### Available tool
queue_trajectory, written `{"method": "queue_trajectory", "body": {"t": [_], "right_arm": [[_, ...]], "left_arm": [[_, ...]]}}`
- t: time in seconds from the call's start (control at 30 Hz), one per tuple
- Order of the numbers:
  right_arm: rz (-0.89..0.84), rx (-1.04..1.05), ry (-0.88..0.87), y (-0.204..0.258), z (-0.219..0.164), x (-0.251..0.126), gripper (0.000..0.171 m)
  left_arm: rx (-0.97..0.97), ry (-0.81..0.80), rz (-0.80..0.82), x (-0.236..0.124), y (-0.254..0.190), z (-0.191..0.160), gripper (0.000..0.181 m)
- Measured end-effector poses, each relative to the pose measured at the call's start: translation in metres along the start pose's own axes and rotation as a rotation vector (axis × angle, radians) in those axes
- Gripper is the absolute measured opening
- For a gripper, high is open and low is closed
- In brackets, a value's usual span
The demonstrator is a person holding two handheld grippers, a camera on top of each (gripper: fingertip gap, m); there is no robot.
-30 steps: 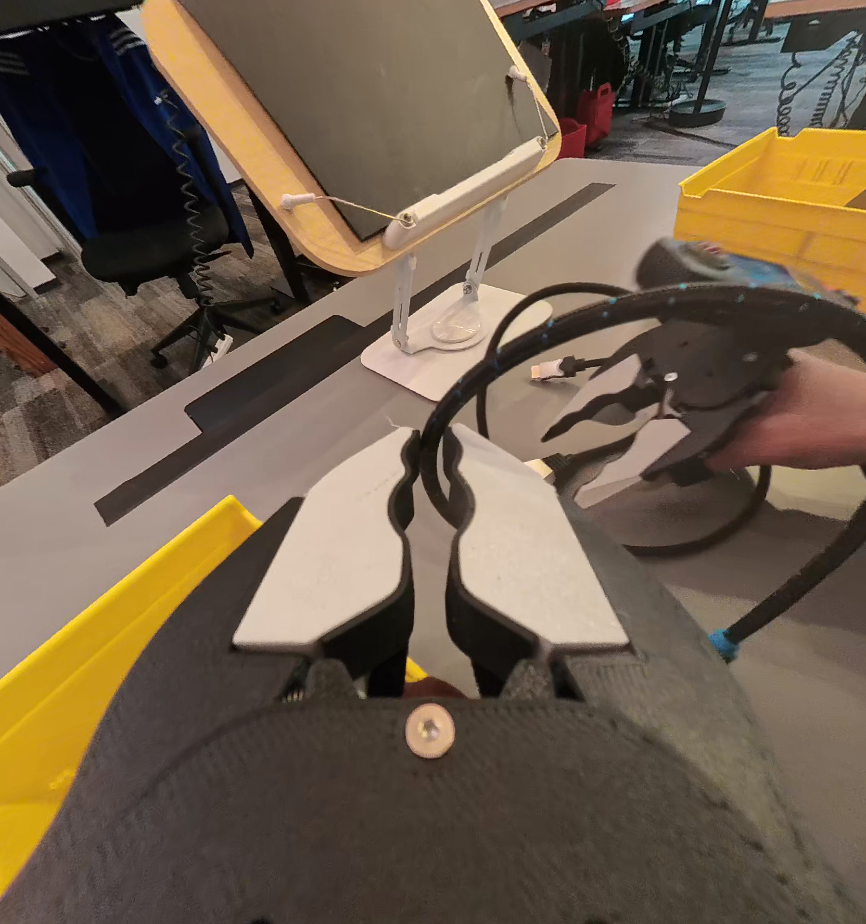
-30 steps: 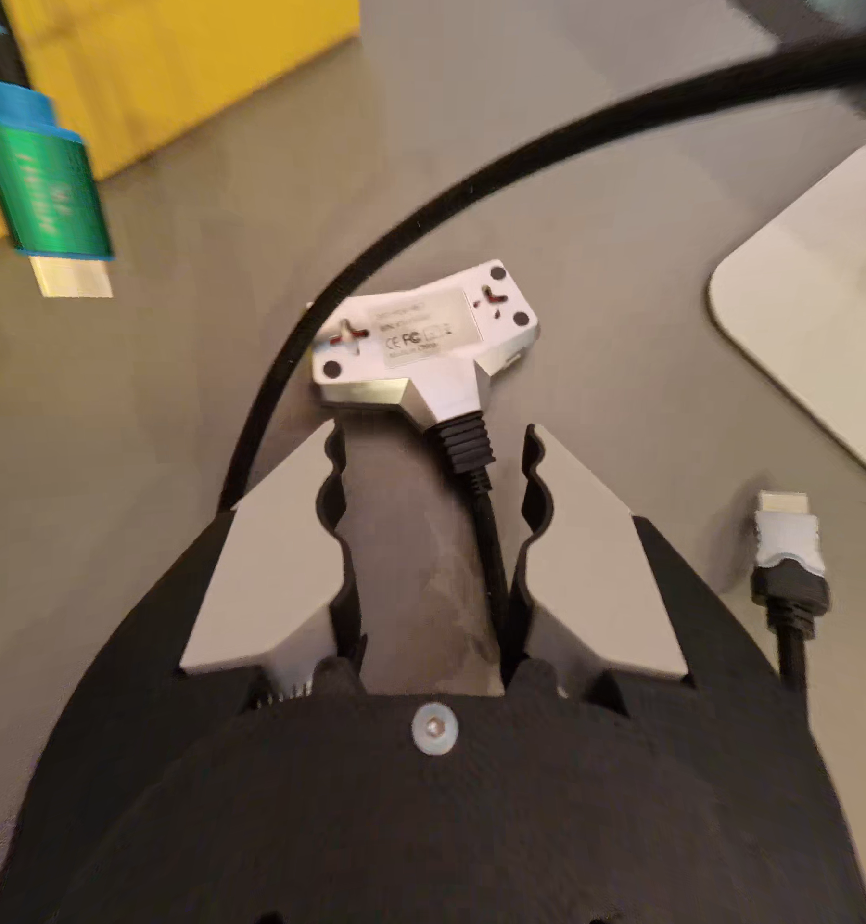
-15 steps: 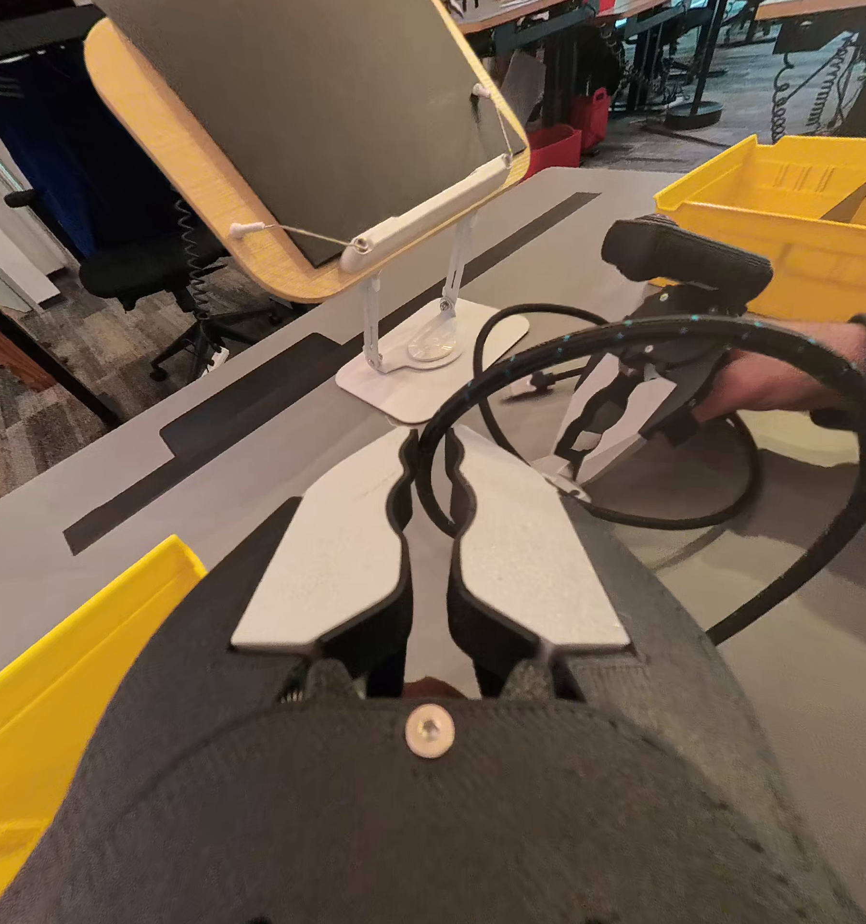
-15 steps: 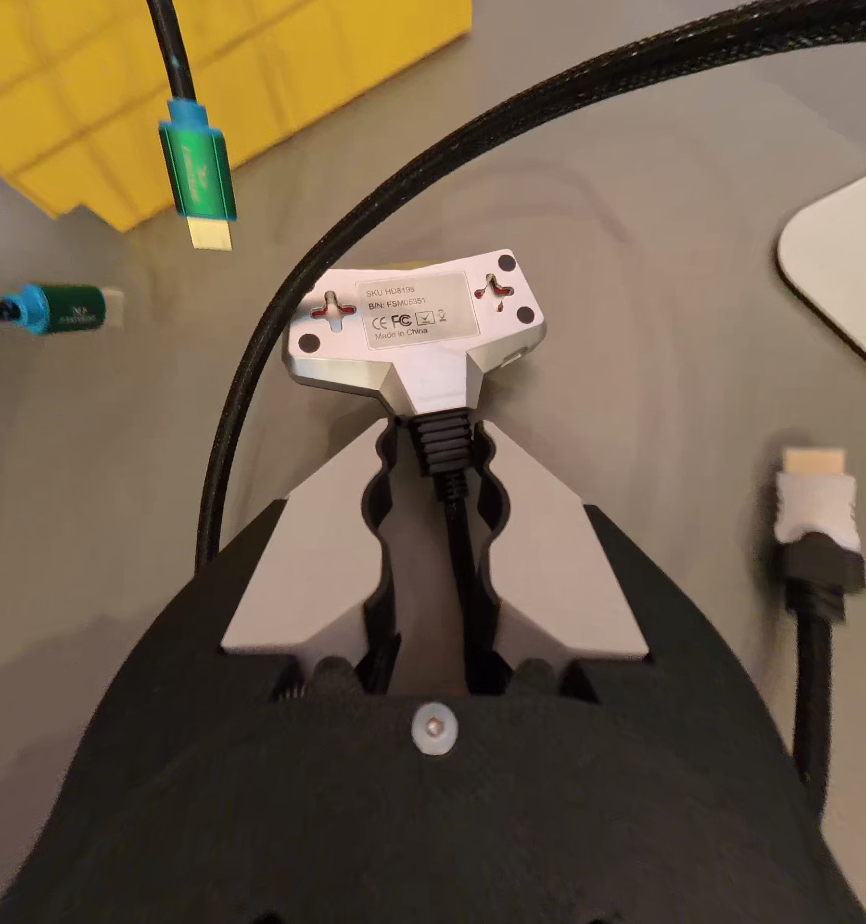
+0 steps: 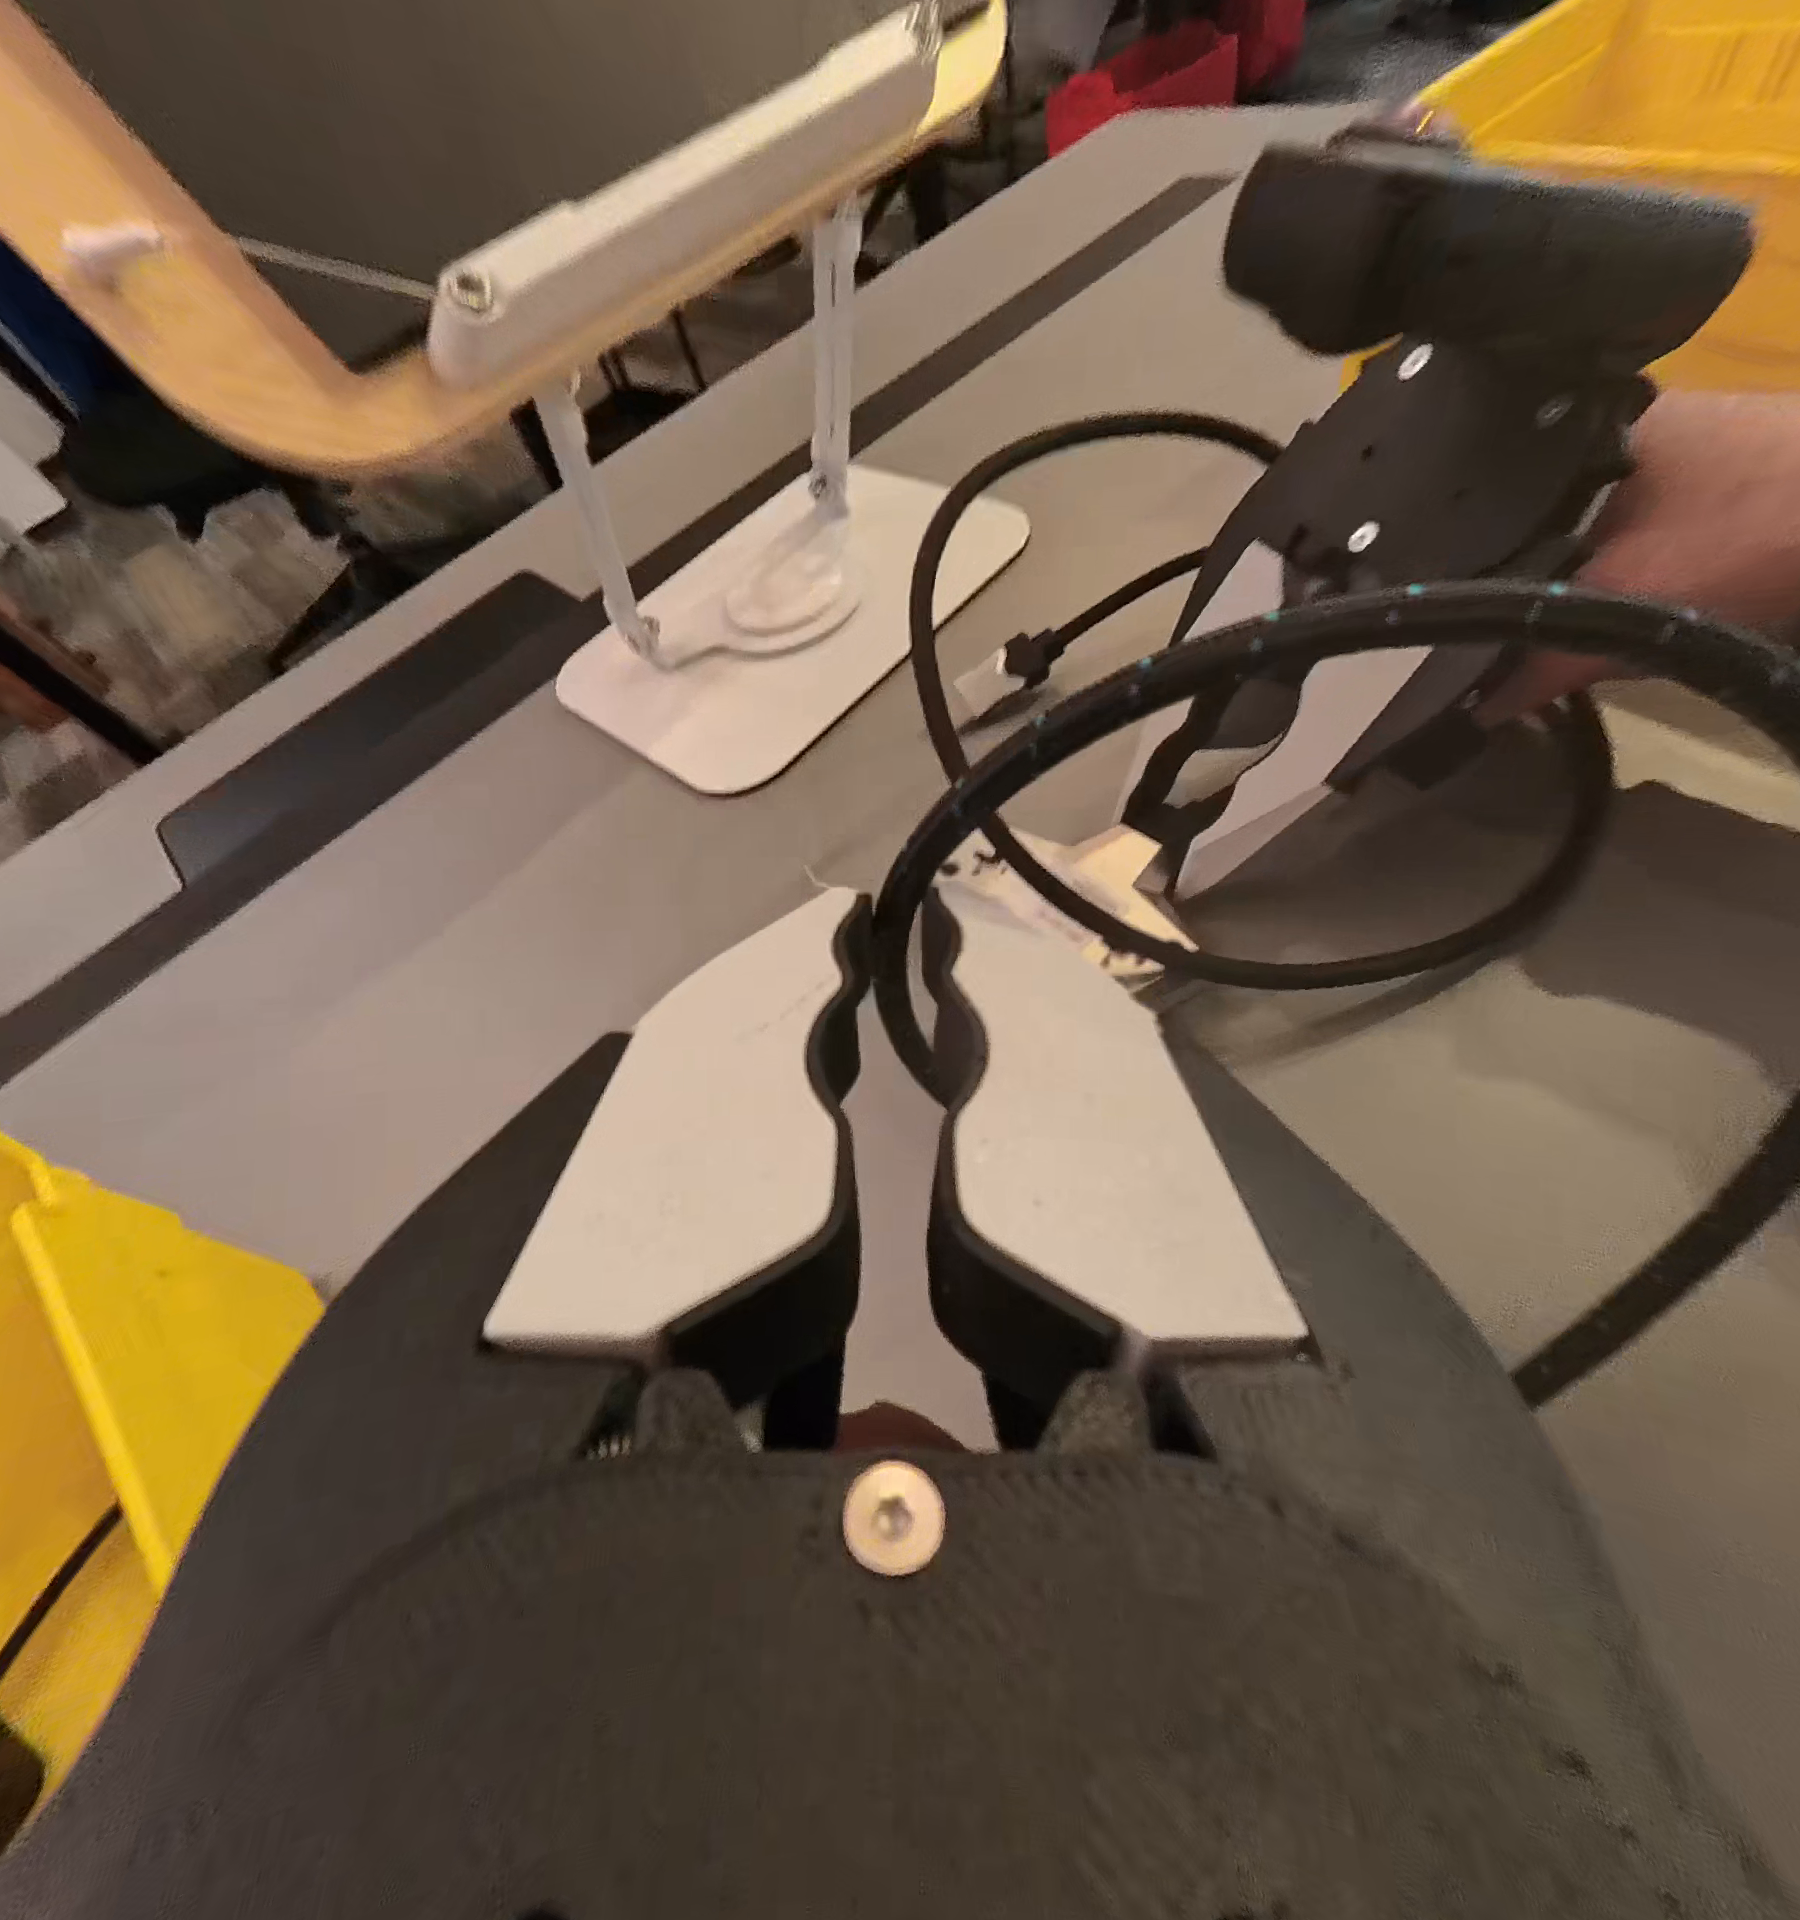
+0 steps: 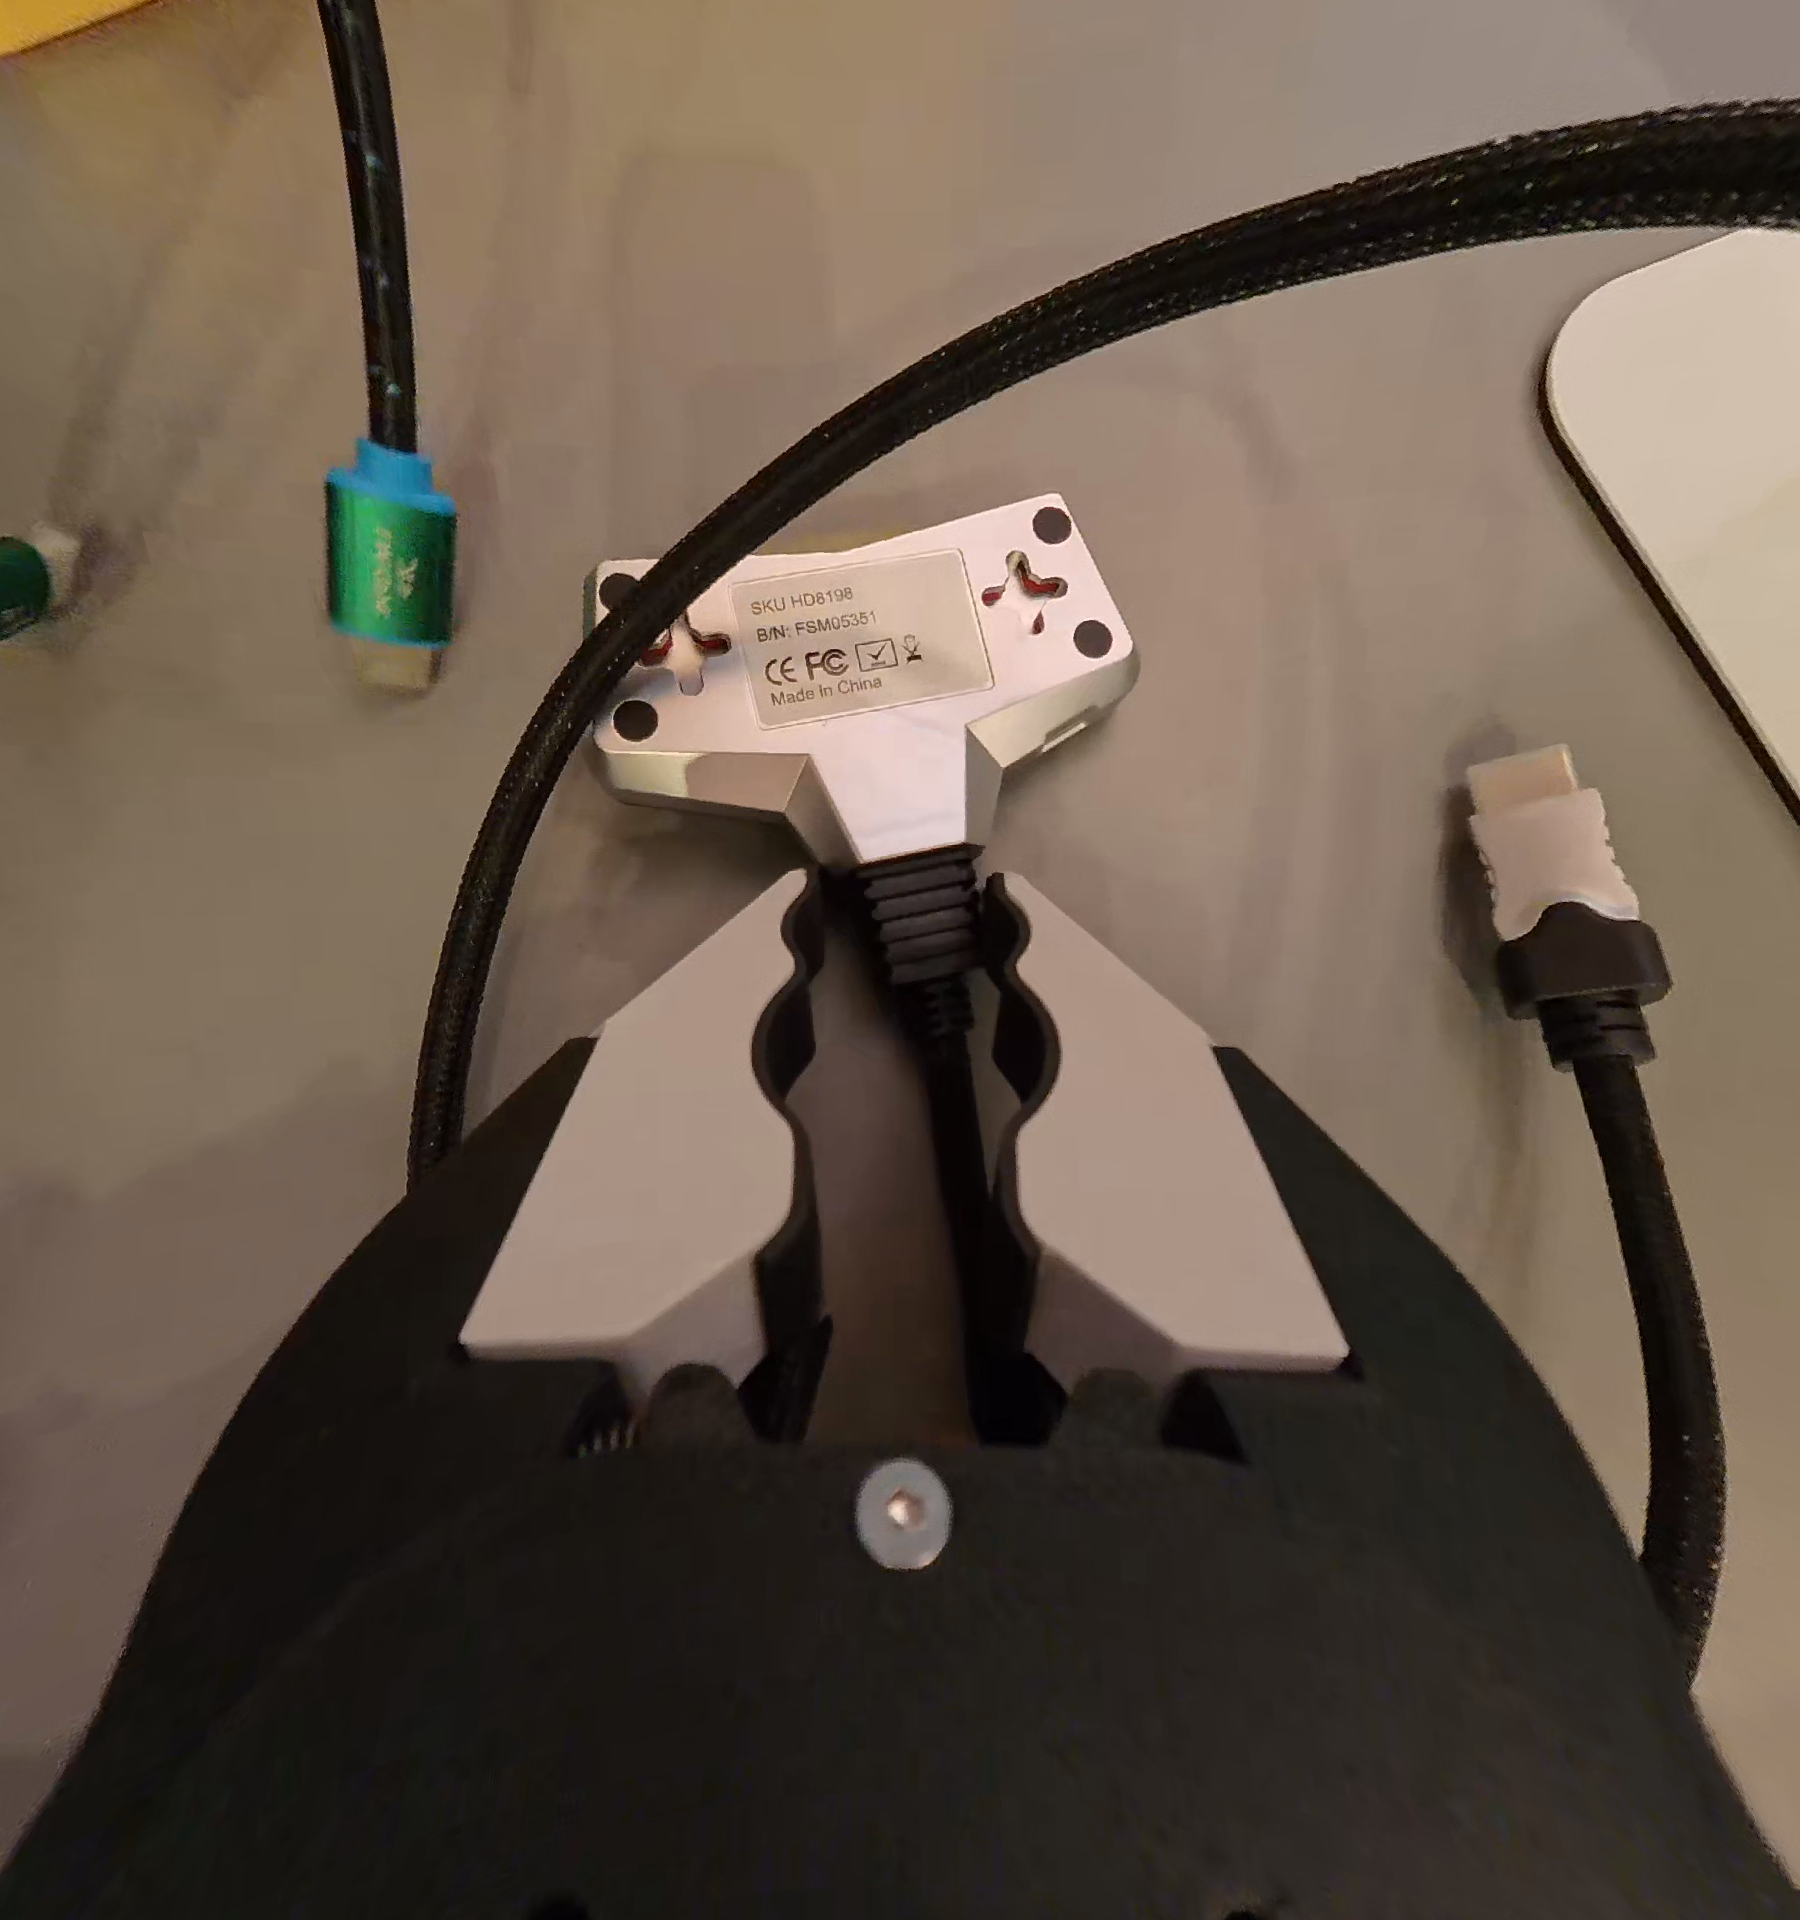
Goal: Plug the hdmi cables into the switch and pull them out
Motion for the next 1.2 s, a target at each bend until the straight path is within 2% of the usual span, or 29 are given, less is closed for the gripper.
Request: {"method": "queue_trajectory", "body": {"t": [0.1, 0.3, 0.43, 0.6, 0.7, 0.9, 1.07, 1.2], "right_arm": [[0.007, 0.001, 0.000, 0.000, -0.001, -0.001, 0.029], [0.013, 0.012, -0.009, -0.001, -0.004, -0.003, 0.029], [0.014, 0.014, -0.010, -0.001, -0.004, -0.003, 0.029], [0.017, 0.018, -0.013, -0.001, -0.004, -0.004, 0.029], [0.017, 0.017, -0.012, -0.001, -0.004, -0.004, 0.029], [0.033, -0.001, -0.011, -0.001, -0.006, -0.006, 0.029], [0.096, 0.004, -0.056, 0.002, -0.011, -0.010, 0.029], [0.130, 0.014, -0.082, 0.003, -0.013, -0.013, 0.029]], "left_arm": [[-0.023, 0.070, 0.028, 0.005, 0.002, -0.006, 0.009], [-0.151, 0.161, 0.067, 0.002, 0.023, -0.007, 0.049], [-0.185, 0.208, 0.074, -0.008, 0.036, -0.002, 0.060], [-0.156, 0.293, 0.050, -0.020, 0.048, 0.002, 0.051], [-0.117, 0.353, 0.090, -0.028, 0.059, 0.003, 0.056], [-0.174, 0.278, 0.133, -0.050, 0.082, 0.019, 0.055], [-0.002, 0.157, 0.067, -0.058, 0.055, 0.045, 0.051], [0.173, 0.266, -0.004, -0.042, 0.025, 0.034, 0.051]]}}
Point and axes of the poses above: each gripper's, where its closed fingertips meet, x out along the fingers, z out of its top, y = z × x across the jaws, the point moved 8 cm from there along -x, back along the fingers, and after that the axes turned 10 degrees about -x, right-handed, at the moved point
